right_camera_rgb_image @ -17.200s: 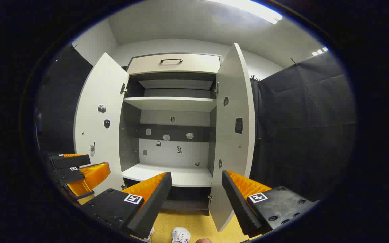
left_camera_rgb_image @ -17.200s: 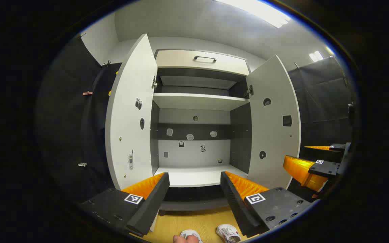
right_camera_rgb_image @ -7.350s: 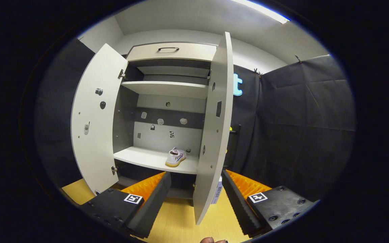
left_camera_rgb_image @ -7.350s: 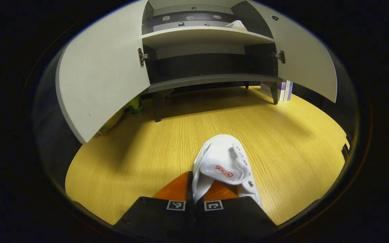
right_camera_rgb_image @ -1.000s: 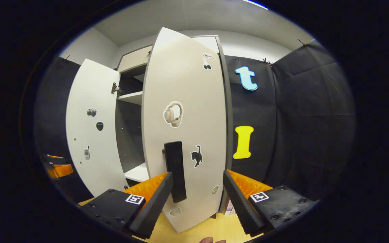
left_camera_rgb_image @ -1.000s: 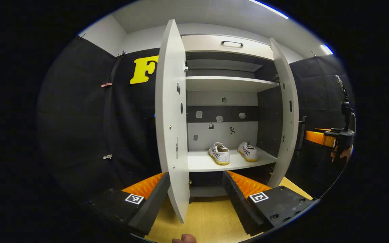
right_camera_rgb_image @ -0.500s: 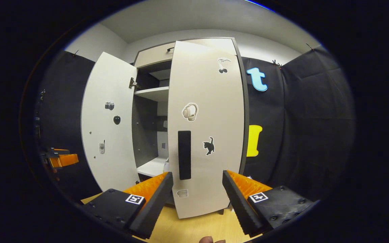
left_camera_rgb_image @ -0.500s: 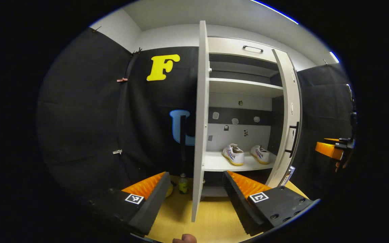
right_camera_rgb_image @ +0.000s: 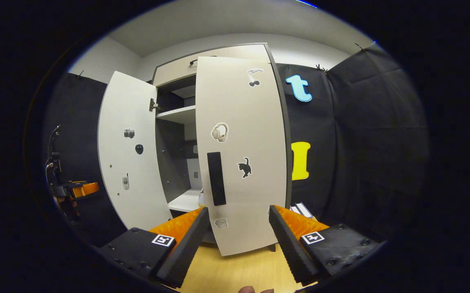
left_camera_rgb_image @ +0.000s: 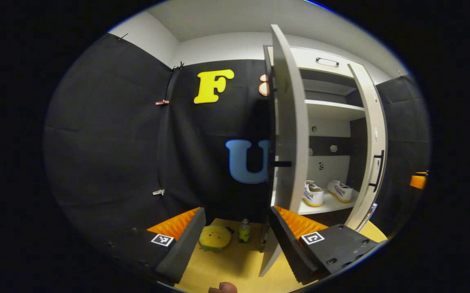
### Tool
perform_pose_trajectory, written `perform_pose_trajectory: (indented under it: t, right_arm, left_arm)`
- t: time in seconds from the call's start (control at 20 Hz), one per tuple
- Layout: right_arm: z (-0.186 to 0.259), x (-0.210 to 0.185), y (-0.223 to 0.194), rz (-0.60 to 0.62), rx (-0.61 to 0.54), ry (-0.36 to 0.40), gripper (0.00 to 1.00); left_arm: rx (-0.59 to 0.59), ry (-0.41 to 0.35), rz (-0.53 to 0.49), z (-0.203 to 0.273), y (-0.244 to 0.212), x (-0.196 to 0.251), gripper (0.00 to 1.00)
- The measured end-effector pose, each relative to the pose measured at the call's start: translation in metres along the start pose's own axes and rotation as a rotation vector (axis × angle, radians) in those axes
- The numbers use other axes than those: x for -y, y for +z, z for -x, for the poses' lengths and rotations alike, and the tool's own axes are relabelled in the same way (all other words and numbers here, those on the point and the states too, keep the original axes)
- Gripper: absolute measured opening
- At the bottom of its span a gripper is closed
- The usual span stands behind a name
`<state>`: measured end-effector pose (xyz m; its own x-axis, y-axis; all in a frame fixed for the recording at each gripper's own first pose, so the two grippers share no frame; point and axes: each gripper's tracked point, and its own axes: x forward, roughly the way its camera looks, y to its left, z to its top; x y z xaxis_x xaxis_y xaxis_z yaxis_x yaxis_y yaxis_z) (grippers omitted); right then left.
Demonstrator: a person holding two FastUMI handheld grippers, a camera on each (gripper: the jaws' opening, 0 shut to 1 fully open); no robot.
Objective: Grab one shoe with the right hand and put it into the shoe cabinet, grab the other shoe with the left hand and put it into the shoe cabinet; then close the right door with the right hand and the left door with the left hand.
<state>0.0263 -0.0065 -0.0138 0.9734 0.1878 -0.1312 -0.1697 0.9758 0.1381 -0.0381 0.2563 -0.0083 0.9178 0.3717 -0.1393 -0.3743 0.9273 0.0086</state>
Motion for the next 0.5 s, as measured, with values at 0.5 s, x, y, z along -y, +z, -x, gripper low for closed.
perform_pose_trajectory:
  t: [0.5]
  right_arm:
    - [0.006,0.023,0.002,-0.005,-0.004,-0.055,0.97]
  left_arm:
    - [-0.038,-0.017,0.059,-0.057,-0.027,-0.005,0.95]
